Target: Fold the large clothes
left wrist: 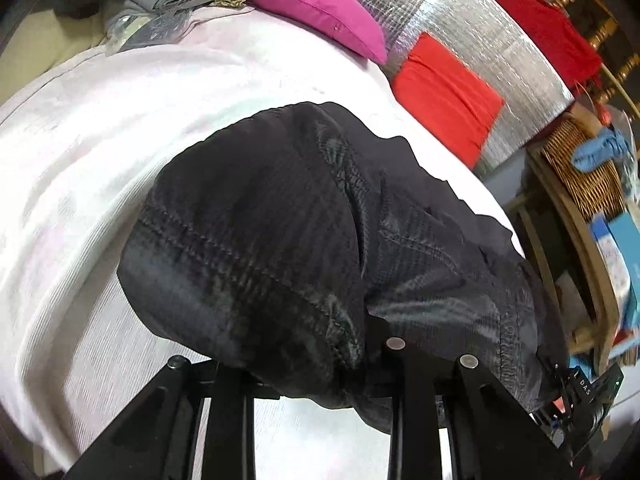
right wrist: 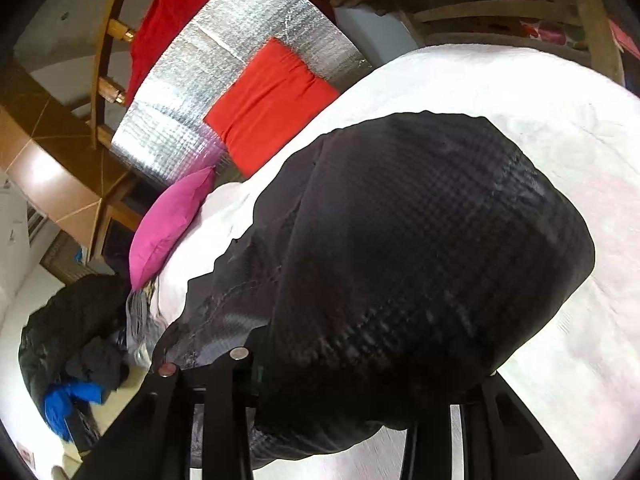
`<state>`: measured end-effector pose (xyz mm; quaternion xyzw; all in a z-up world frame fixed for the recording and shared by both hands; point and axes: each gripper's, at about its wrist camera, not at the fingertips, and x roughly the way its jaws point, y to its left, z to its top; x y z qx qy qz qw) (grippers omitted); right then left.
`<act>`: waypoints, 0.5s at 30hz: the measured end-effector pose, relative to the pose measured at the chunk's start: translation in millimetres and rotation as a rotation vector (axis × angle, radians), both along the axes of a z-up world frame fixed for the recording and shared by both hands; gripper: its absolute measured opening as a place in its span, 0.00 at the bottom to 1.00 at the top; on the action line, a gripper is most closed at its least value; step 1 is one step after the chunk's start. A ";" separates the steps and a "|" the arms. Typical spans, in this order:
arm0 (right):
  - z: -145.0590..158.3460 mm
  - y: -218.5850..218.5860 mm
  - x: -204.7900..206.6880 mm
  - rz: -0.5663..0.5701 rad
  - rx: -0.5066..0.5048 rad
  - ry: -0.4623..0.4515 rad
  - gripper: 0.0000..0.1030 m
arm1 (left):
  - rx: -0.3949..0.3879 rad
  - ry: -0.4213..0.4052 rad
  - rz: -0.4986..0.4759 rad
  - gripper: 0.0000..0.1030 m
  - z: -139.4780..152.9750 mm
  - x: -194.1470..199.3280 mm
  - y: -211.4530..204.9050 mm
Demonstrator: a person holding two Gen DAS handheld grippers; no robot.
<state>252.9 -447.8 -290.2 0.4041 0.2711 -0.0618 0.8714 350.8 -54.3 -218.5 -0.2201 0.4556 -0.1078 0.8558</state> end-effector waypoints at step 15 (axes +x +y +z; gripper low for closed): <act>-21.3 -2.6 -72.6 0.185 0.125 0.209 0.65 | 0.135 0.164 -0.042 0.79 2.0 -59.0 42.5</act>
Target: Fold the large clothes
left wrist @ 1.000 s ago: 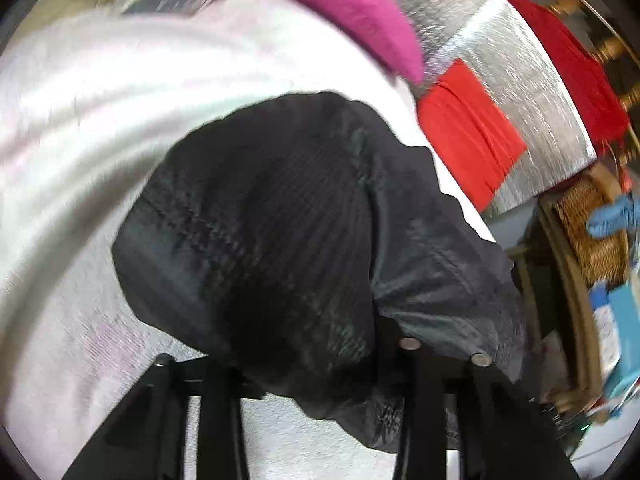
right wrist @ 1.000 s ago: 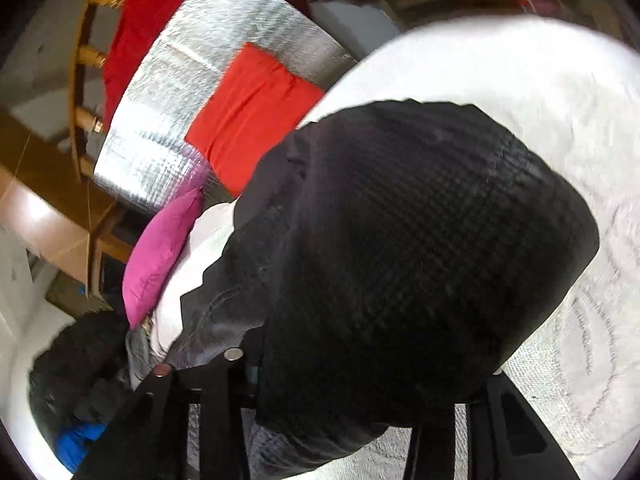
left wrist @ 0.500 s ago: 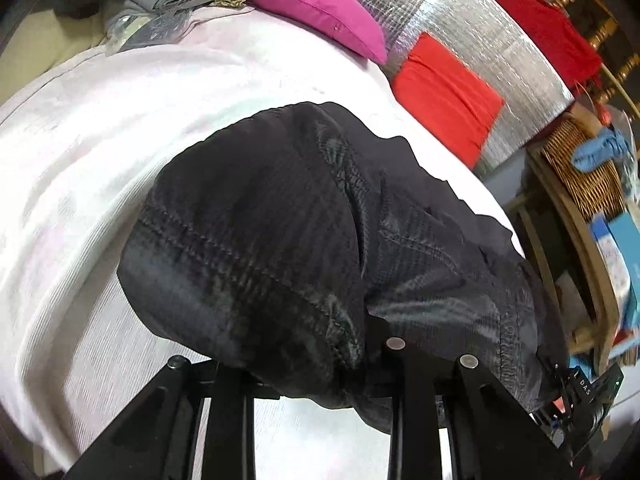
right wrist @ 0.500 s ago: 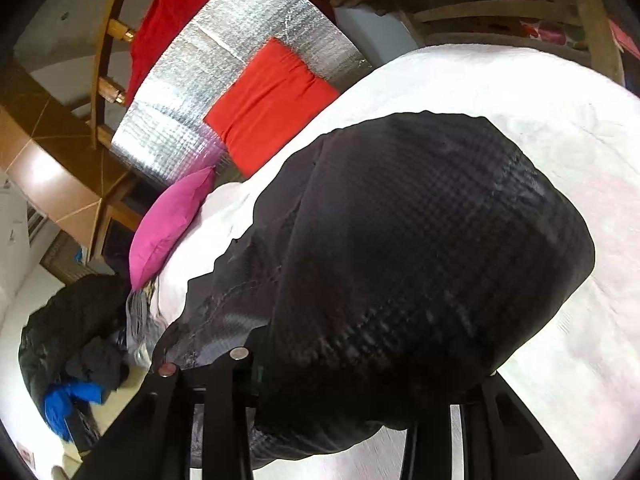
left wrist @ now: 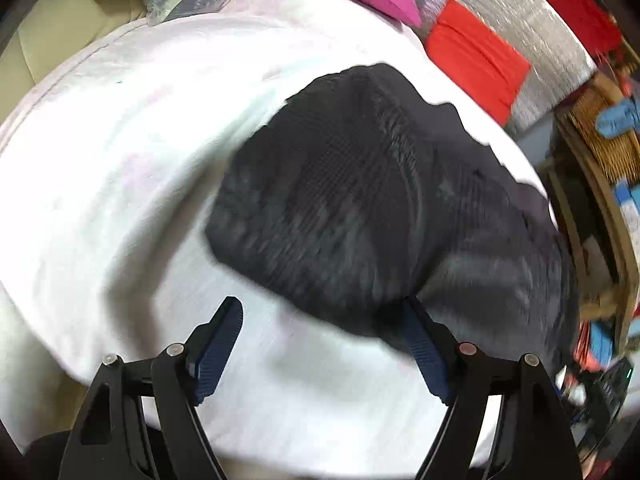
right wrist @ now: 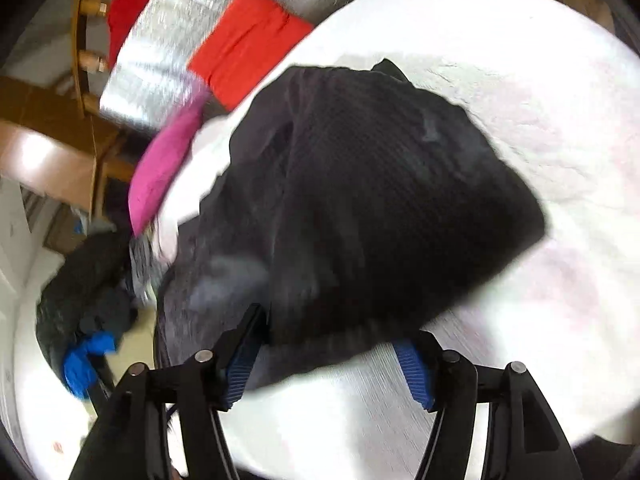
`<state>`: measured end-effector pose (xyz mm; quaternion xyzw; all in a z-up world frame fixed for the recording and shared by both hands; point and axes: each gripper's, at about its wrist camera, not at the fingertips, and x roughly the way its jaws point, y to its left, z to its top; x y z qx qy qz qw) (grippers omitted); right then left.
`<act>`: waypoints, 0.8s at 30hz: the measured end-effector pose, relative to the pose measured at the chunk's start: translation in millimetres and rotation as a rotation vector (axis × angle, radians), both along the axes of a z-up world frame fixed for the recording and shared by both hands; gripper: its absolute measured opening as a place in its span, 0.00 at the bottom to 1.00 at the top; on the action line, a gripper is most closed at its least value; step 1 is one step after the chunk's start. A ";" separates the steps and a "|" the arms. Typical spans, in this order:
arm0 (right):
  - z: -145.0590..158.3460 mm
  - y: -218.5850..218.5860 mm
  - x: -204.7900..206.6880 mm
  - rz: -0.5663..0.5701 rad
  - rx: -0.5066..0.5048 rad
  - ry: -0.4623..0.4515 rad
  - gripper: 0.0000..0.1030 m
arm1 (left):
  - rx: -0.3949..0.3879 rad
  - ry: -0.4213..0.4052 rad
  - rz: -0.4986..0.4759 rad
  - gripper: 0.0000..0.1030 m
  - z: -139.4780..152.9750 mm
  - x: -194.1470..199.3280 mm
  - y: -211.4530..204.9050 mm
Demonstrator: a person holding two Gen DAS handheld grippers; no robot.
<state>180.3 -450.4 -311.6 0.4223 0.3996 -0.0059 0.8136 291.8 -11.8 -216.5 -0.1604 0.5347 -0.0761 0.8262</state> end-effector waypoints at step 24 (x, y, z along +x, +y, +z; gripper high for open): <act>57.7 35.3 205.3 0.157 -0.481 -0.013 0.71 | 0.419 -0.217 -0.122 0.82 42.9 129.4 -110.7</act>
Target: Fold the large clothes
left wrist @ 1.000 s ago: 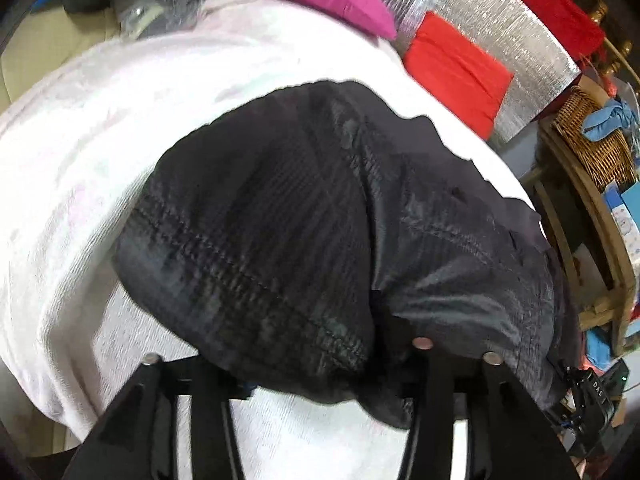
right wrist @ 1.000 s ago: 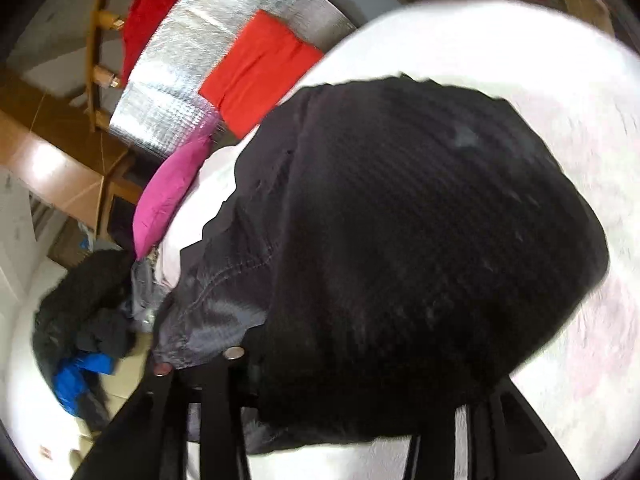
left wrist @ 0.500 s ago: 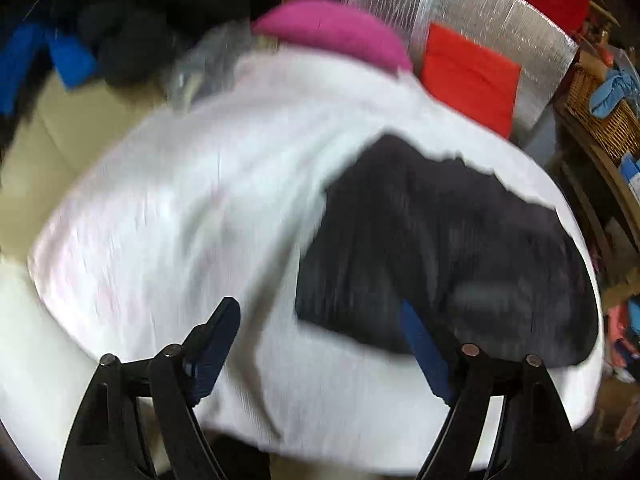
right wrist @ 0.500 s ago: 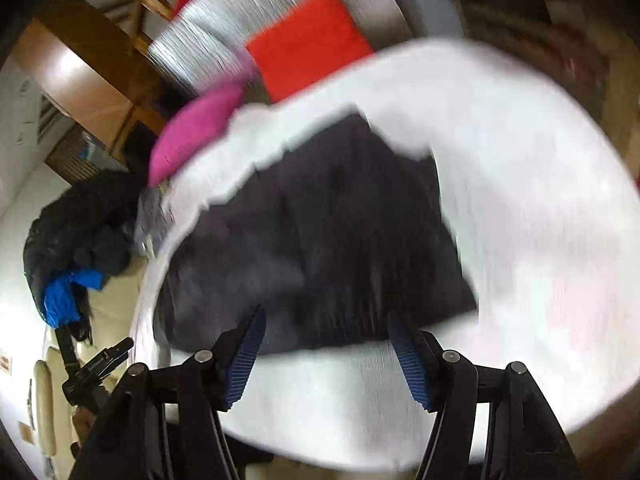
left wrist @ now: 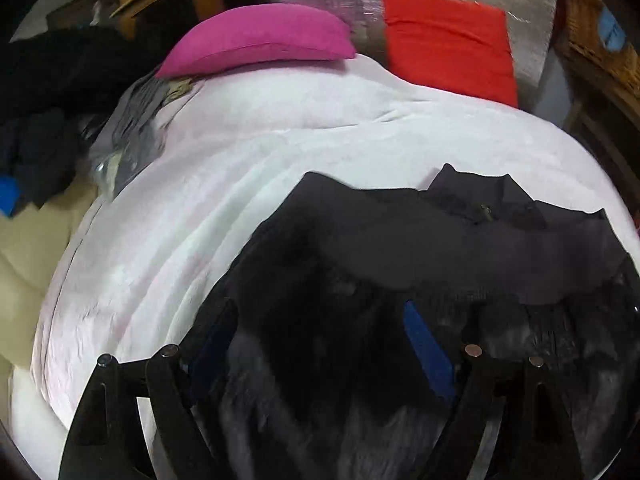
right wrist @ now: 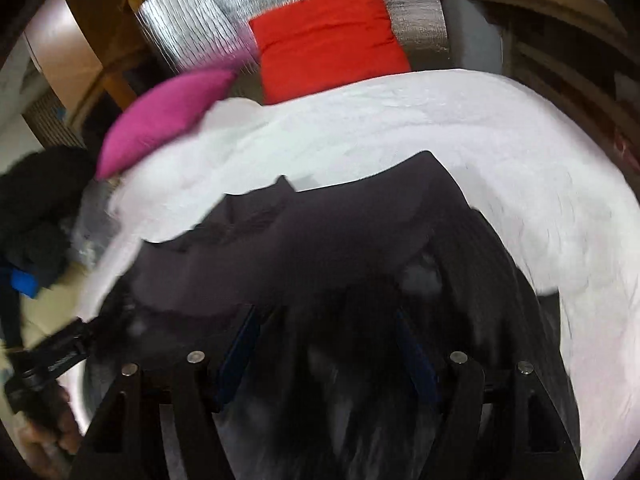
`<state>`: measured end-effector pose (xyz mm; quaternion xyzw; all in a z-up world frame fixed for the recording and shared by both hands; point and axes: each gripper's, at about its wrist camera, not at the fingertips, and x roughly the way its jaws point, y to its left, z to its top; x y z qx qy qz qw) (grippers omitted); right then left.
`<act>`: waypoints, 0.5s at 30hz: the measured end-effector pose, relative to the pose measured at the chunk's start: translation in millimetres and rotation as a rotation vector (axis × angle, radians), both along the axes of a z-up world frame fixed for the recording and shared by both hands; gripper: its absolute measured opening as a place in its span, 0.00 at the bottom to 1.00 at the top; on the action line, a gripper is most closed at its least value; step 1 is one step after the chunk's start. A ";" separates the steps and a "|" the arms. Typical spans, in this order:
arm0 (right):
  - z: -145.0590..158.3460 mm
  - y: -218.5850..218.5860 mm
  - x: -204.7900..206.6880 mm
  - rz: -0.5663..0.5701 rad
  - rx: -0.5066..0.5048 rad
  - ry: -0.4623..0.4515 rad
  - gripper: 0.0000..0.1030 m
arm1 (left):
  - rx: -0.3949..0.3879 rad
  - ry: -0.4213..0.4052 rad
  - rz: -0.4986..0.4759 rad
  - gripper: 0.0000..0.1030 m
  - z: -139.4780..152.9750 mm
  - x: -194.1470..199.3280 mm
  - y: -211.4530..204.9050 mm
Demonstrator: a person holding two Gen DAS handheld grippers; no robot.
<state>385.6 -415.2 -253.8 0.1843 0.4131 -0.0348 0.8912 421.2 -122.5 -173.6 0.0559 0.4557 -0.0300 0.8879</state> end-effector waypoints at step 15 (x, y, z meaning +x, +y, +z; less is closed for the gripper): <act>-28.8 18.0 73.1 0.142 -0.211 0.154 0.34 | 0.025 0.030 -0.226 0.20 -45.4 55.5 -59.0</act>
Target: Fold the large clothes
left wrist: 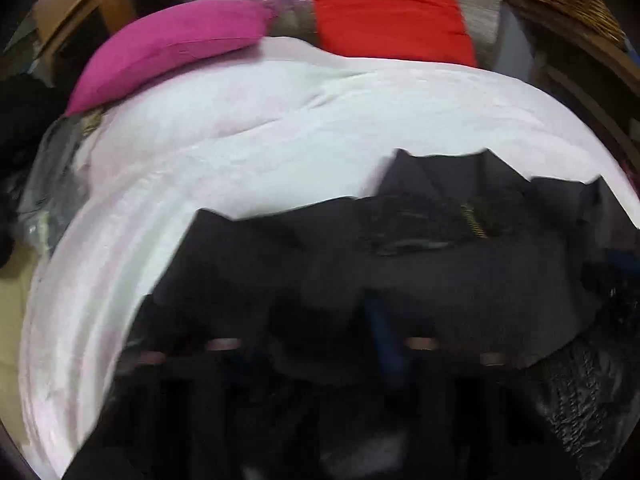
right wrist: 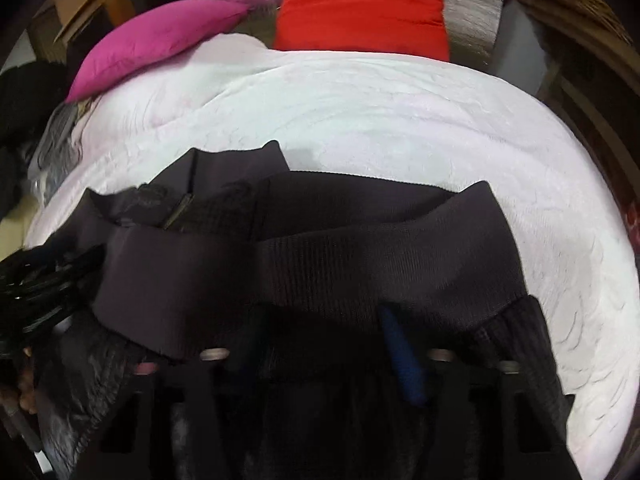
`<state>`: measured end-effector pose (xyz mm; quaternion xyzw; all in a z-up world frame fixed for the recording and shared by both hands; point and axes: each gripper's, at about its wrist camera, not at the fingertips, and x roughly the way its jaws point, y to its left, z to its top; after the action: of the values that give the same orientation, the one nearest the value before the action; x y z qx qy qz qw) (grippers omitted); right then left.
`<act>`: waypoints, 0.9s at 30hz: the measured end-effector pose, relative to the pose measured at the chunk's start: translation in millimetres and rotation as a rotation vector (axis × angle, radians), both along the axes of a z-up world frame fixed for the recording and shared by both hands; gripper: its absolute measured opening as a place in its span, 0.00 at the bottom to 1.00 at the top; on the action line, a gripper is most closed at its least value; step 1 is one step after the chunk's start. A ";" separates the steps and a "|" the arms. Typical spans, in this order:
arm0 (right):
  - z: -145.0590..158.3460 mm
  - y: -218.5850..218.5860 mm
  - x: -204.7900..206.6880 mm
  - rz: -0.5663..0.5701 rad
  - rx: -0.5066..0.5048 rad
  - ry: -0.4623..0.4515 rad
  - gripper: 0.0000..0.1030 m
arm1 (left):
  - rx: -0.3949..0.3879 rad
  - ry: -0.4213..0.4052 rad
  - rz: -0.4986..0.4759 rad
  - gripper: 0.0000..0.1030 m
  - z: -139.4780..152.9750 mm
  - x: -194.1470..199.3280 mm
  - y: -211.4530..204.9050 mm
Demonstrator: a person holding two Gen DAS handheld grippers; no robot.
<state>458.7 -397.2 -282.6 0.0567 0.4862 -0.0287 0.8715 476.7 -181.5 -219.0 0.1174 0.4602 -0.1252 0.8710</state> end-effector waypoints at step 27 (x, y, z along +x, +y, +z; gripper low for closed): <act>31.4 -38.9 -19.9 -0.151 0.265 -0.195 0.71 | 0.017 -0.143 0.088 0.73 34.2 -14.2 6.8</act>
<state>438.8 -436.0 -251.2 0.2102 0.3934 -0.0241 0.8947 462.5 -174.6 -184.7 0.1131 0.4027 -0.0740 0.9053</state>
